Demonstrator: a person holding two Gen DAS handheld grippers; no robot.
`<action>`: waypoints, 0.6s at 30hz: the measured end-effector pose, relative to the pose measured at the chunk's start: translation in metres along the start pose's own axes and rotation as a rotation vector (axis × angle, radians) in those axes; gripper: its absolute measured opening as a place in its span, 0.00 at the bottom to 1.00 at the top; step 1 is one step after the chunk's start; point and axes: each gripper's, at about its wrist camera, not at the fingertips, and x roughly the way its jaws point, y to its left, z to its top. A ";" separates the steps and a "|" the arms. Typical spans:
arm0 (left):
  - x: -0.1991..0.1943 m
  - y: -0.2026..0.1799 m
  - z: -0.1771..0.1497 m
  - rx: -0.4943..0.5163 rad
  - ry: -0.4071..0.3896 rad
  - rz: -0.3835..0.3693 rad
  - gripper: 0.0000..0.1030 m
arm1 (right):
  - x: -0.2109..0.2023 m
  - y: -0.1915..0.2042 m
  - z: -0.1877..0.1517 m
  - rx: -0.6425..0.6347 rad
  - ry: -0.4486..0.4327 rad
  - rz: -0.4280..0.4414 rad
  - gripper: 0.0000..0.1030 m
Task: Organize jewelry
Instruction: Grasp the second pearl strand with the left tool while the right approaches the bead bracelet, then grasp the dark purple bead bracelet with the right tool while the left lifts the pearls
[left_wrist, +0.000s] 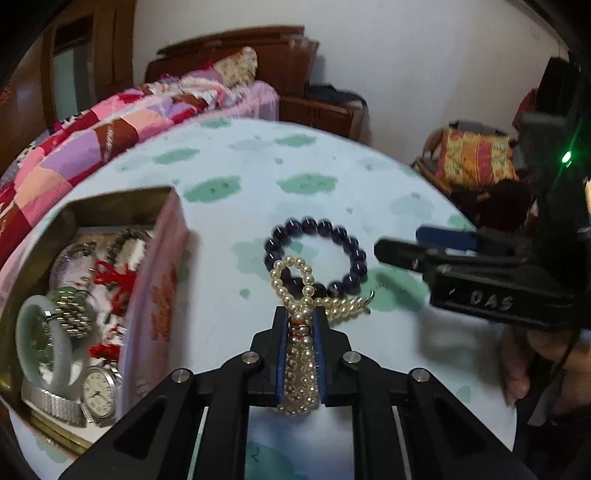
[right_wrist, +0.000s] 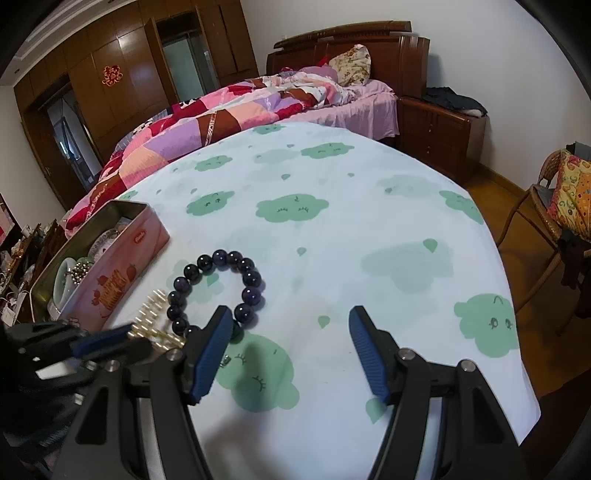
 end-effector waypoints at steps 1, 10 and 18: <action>-0.003 0.000 0.000 -0.002 -0.016 -0.001 0.12 | 0.000 0.000 0.000 0.000 0.002 -0.001 0.66; -0.028 0.003 -0.001 -0.013 -0.157 0.073 0.12 | 0.008 0.013 0.004 -0.060 0.040 0.001 0.53; -0.029 0.016 0.000 -0.074 -0.167 0.106 0.12 | 0.019 0.030 0.009 -0.111 0.096 0.017 0.44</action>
